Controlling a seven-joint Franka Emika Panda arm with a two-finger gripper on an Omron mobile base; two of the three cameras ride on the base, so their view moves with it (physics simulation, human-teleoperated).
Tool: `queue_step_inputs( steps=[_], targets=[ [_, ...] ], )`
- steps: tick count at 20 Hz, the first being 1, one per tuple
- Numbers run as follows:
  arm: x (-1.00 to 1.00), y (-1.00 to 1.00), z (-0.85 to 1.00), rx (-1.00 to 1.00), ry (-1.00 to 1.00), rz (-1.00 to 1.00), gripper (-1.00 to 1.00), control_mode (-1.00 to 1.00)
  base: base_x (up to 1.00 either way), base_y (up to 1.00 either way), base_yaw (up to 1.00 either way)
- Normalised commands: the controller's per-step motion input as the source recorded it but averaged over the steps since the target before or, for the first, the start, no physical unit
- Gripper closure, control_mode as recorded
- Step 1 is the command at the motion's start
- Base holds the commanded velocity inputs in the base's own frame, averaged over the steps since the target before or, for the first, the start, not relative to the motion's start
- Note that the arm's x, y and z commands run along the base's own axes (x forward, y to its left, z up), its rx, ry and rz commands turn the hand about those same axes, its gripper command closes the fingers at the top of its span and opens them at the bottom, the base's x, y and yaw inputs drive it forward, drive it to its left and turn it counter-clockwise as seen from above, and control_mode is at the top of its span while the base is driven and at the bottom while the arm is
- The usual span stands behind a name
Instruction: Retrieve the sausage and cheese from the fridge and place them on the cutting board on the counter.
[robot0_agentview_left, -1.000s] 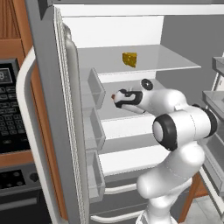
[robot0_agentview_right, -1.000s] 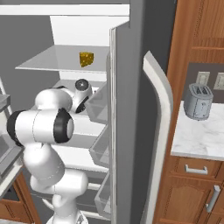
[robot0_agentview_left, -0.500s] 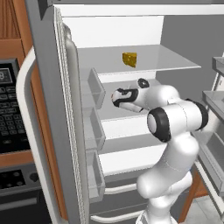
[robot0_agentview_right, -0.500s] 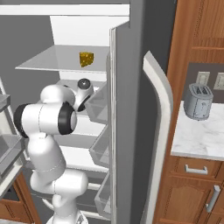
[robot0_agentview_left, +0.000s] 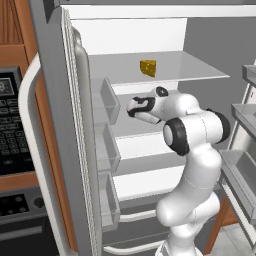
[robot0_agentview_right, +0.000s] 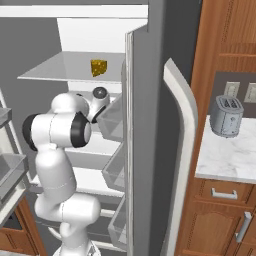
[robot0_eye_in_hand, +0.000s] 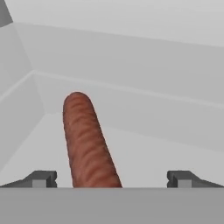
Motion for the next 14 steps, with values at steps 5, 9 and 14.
queue_step_inputs(
  steps=[5,9,14],
  targets=[
    [-0.04,0.00,-0.41,-0.02,0.01,0.04,1.00,-1.00,0.00,0.00,0.00],
    [-0.17,0.00,-0.44,-0.03,0.00,0.04,1.00,-1.00,0.00,0.00,0.00],
    [-0.29,0.00,-0.37,-0.01,0.00,0.01,1.00,-1.00,0.00,0.00,0.00]
  ],
)
